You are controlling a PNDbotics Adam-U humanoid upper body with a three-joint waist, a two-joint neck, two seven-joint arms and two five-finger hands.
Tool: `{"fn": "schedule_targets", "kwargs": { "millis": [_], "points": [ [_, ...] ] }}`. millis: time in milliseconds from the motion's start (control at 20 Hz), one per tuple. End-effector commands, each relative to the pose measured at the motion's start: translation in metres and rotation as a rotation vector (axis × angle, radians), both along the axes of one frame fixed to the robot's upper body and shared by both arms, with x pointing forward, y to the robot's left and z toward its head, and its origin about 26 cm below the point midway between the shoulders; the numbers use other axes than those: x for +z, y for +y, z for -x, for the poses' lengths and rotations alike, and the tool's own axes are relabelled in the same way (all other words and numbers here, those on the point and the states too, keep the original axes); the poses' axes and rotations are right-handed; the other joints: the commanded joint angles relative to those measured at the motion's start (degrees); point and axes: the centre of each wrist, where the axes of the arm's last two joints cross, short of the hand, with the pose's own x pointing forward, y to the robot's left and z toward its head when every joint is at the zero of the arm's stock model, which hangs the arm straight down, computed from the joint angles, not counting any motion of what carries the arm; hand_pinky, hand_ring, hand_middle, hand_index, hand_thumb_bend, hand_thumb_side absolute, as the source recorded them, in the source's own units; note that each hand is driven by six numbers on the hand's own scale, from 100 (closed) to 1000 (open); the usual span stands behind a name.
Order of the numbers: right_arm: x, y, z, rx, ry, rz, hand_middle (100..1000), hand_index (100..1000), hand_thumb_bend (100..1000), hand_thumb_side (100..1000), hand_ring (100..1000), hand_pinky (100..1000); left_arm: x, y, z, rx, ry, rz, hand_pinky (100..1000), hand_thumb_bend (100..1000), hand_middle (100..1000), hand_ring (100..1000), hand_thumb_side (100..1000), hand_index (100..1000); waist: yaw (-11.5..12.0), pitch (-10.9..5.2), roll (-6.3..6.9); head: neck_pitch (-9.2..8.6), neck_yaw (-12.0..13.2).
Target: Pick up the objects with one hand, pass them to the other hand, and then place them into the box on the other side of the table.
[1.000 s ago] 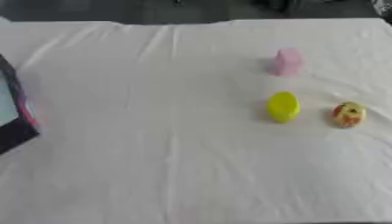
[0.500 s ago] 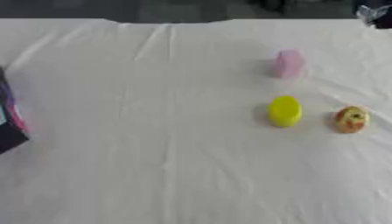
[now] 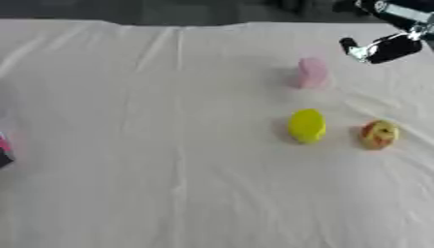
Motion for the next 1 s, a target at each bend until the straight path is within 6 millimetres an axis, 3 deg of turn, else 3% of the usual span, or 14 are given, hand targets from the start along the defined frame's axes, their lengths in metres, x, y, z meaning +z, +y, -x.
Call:
{"fn": "schedule_targets", "kwargs": {
  "millis": [50,400,750,1000],
  "points": [
    [0.023,-0.001,0.007,0.023,0.004,0.143,926,976,100,222,1000,990,0.014,0.004,0.001,-0.003,-0.034,-0.041,872,376,933,868,697,876,-0.1,-0.85,0.17,-0.90,-0.2],
    [0.030,-0.004,0.006,0.110,0.043,0.269,900,963,100,252,1000,982,0.013,0.002,0.000,-0.012,-0.027,-0.047,873,374,933,867,701,876,0.0,-0.66,0.25,-1.05,0.1],
    [0.039,-0.013,0.008,0.070,0.061,0.328,873,978,296,312,1000,981,0.010,0.002,0.001,-0.014,-0.019,-0.049,873,371,933,867,704,875,0.7,-0.45,0.13,-0.98,-0.4],
    [0.039,-0.017,0.006,0.027,0.026,0.335,871,981,337,312,1000,986,0.011,0.000,0.000,-0.022,-0.021,-0.047,874,371,934,867,707,875,1.3,0.21,0.01,-1.47,-1.8]
  ]
}}
